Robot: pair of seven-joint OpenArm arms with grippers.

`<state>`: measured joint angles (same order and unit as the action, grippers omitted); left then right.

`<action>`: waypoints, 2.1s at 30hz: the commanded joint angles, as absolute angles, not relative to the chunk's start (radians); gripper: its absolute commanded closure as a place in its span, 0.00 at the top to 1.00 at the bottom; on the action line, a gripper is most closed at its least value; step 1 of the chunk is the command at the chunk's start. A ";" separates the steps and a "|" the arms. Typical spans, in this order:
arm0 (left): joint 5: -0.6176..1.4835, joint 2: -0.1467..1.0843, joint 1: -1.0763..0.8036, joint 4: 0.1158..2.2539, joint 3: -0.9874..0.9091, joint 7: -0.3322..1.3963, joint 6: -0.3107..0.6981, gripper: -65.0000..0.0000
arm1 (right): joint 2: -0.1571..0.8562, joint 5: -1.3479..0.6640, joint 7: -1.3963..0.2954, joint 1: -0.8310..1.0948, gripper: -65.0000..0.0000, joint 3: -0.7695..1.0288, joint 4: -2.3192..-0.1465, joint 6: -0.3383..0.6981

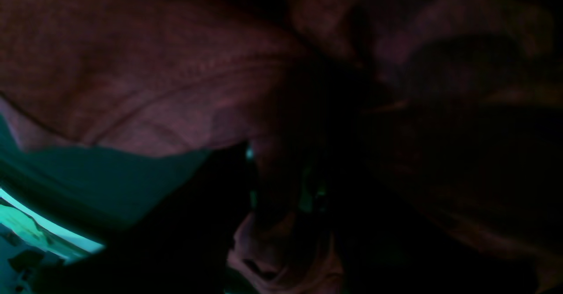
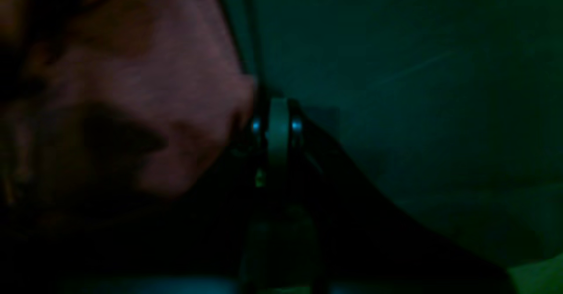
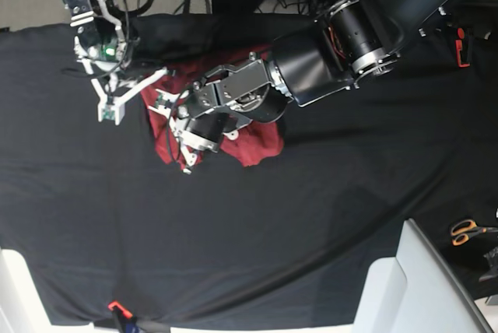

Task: Fold the T-shirt properly
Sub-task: 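Press and drag the left gripper across the stack to flatten it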

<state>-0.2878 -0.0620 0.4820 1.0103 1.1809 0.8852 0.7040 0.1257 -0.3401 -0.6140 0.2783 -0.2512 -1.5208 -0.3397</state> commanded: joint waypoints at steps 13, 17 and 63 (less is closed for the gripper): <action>-0.265 -0.091 0.487 1.058 1.190 0.848 0.698 0.00 | 0.122 -0.363 -0.636 0.346 0.00 -0.255 -1.604 -0.326; -0.268 -0.088 0.487 1.053 1.185 0.848 0.698 0.00 | 0.124 -0.361 -0.636 0.346 0.00 -0.248 -1.603 -0.328; -0.433 -0.005 0.549 1.323 0.963 0.969 0.698 0.97 | 0.148 -0.357 -0.636 0.344 0.00 -0.246 -1.600 -0.328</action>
